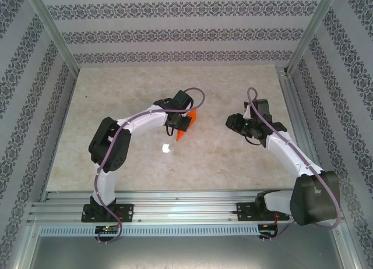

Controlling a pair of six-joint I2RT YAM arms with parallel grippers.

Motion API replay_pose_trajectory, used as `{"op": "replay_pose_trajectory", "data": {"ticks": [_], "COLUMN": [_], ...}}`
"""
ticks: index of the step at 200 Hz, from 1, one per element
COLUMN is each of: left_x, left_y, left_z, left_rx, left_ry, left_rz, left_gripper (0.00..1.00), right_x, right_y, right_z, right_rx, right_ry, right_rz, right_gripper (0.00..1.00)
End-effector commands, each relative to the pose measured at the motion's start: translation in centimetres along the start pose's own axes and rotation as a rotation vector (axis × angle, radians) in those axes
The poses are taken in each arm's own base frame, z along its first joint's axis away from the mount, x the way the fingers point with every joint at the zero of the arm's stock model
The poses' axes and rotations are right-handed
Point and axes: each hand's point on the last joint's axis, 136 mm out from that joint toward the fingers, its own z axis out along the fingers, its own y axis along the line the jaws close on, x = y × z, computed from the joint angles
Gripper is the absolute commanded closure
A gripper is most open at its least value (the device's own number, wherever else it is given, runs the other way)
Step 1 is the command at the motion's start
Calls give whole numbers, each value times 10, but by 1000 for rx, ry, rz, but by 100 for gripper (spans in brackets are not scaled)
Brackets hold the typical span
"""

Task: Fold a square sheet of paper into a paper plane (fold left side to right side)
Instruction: Place the paper plane at the center of the table.

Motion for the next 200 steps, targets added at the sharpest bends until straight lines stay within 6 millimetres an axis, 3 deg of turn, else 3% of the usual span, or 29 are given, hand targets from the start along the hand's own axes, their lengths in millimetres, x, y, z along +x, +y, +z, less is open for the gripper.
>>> {"op": "replay_pose_trajectory", "data": {"ticks": [1, 44, 66, 110, 144, 167, 200], "left_x": [15, 21, 21, 25, 39, 47, 43], "left_y": [4, 0, -1, -1, -4, -6, -6], "left_z": [19, 30, 31, 41, 54, 60, 59], "left_rx": [-17, -1, 1, -68, -86, -63, -61], "left_ry": [85, 109, 108, 129, 169, 187, 179], "left_rz": [-7, -11, -9, 38, 50, 41, 36], "left_gripper": [96, 73, 69, 83, 94, 96, 100], "right_x": [13, 20, 21, 22, 24, 25, 24], "right_y": [-21, -28, -28, -28, -28, -28, -27], "right_z": [0, 7, 9, 11, 14, 16, 16], "right_rx": [67, 76, 72, 67, 56, 51, 44], "right_ry": [26, 50, 52, 55, 62, 65, 66], "right_rz": [-8, 9, 13, 17, 24, 28, 32], "right_gripper": [64, 64, 64, 64, 64, 64, 65]}}
